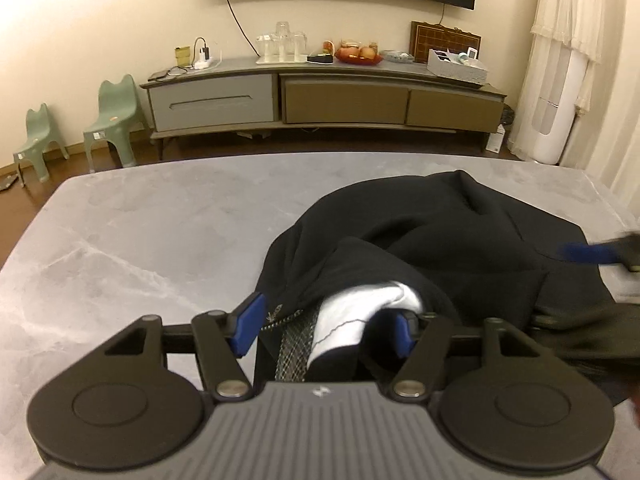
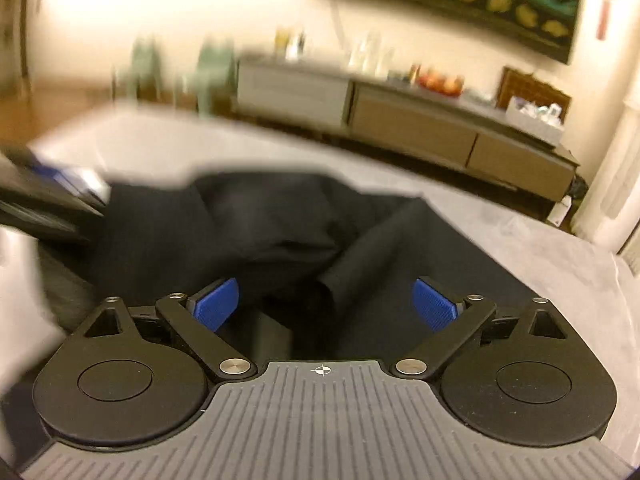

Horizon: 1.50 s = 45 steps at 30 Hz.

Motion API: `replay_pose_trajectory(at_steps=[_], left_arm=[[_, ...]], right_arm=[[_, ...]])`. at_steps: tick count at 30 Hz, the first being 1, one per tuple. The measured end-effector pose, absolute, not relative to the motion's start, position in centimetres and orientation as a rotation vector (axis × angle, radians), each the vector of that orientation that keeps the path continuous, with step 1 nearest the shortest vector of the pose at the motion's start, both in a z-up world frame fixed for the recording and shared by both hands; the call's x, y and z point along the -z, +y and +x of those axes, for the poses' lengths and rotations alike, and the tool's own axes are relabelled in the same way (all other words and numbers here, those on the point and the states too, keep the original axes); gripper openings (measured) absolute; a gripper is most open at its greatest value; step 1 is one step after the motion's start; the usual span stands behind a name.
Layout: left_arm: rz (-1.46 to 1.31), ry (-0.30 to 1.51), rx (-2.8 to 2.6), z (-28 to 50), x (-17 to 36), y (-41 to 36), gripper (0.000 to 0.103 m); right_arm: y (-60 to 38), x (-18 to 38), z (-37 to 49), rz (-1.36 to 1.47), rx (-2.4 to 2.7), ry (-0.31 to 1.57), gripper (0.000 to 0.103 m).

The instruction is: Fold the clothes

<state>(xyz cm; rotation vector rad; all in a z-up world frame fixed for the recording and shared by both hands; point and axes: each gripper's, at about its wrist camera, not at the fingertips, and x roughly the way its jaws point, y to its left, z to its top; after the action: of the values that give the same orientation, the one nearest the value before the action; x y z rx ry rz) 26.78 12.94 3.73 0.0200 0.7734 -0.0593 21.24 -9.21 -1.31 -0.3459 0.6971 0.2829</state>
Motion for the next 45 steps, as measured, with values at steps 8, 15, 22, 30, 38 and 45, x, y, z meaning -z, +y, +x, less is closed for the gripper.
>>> replay_pose_trajectory(at_steps=[8,15,22,30,38,45], left_arm=[[-0.045,0.780,0.046,27.9,-4.5,16.5,0.049],[-0.062,0.849,0.090,27.6,-2.8,16.7,0.058],[-0.003,0.878,0.114,26.9,-1.3,15.3,0.095],[0.004,0.942,0.137,28.8,1.8,13.1,0.026],[-0.162,0.677,-0.158,30.7,-5.8,21.5,0.007],[-0.166,0.826,-0.037,28.7,-3.9,23.4,0.031]], right_arm=[[-17.4,-4.6,26.3,-0.399,0.102,0.562,0.003],[-25.6,-4.8,26.5,-0.416,0.371,0.585,0.051],[-26.8,1.2,14.2,-0.038,0.044,0.675,0.096],[-24.6,6.4,12.1,-0.167,0.008,0.798,0.008],[-29.0,2.7,13.0,-0.234,0.272,0.650,0.000],[-24.9,2.8,10.6,-0.095,0.084,0.694,0.070]])
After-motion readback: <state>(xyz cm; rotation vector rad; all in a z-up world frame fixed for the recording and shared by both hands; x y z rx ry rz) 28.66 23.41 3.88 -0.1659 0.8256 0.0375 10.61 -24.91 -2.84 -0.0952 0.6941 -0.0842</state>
